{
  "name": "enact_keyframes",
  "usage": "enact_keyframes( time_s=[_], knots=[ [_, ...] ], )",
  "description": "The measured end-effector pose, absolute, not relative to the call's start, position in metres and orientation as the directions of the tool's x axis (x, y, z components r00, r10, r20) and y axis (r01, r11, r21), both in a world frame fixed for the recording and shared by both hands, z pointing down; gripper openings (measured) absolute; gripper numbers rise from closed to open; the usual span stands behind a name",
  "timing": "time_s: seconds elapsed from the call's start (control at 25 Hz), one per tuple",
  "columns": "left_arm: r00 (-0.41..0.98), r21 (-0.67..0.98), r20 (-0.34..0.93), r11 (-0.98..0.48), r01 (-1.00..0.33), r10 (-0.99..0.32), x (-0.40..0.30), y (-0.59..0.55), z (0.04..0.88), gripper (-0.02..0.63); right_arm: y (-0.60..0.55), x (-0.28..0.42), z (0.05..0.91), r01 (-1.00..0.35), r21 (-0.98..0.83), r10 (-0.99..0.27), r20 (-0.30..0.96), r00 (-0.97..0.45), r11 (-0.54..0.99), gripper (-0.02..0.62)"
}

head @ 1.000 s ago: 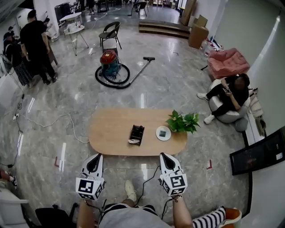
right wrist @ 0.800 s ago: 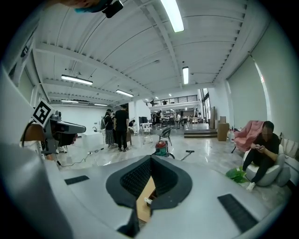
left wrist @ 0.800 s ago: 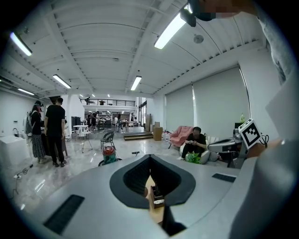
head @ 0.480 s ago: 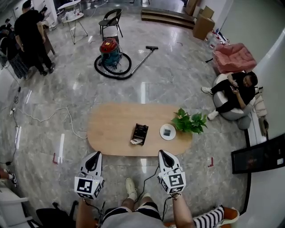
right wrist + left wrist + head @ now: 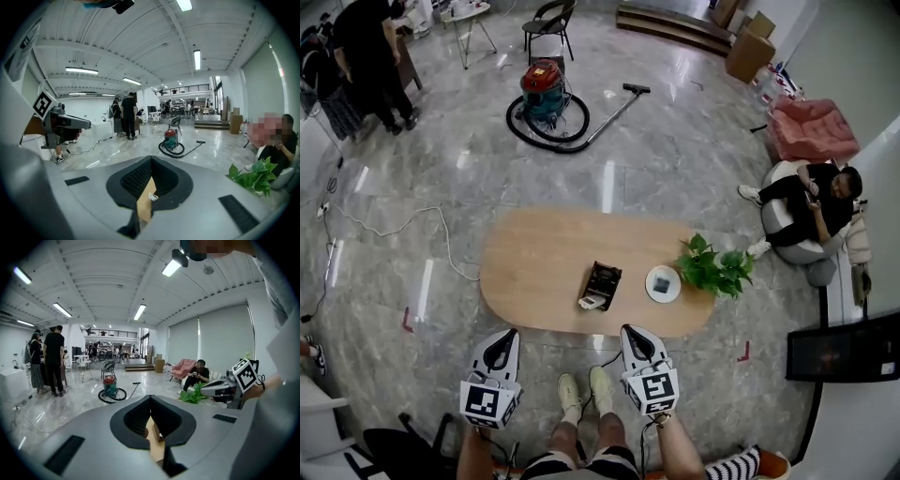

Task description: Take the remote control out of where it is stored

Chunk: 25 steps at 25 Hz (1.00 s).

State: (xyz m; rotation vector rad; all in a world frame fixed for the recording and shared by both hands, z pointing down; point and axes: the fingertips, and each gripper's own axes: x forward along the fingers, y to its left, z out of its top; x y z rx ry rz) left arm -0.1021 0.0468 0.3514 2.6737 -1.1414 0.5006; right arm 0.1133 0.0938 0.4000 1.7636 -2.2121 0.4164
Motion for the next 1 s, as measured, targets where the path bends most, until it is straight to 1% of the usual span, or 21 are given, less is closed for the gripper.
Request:
enact_keyframes(
  time_s=[0.24, 0.48, 0.64, 0.88, 1.0],
  knots=[
    [0.611, 0.064, 0.397, -0.644, -0.763, -0.685, -0.097, 0.041, 0.386, 0.006, 0.076, 0.11, 0.446, -0.961, -0.05, -0.863, 0.429, -0.267, 0.273, 0.002],
    [0.601, 0.083, 0.422, -0.632, -0.771, -0.679, -0.094, 0.045, 0.425, 0.006, 0.062, 0.109, 0.494, -0.946, -0.05, -0.826, 0.474, -0.305, 0.321, 0.003],
    [0.587, 0.095, 0.428, -0.612, -0.785, -0.687, -0.101, 0.044, 0.455, 0.006, 0.054, 0.101, 0.521, -0.929, -0.066, -0.811, 0.466, -0.352, 0.365, 0.003],
    [0.567, 0.099, 0.437, -0.59, -0.802, -0.698, -0.108, 0.037, 0.494, 0.006, 0.043, 0.096, 0.561, -0.921, -0.064, -0.801, 0.474, -0.366, 0.384, 0.002],
    [0.56, 0.092, 0.439, -0.585, -0.806, -0.703, -0.11, 0.034, 0.509, 0.006, 0.042, 0.093, 0.579, -0.909, -0.083, -0.788, 0.471, -0.397, 0.408, 0.003]
  ],
)
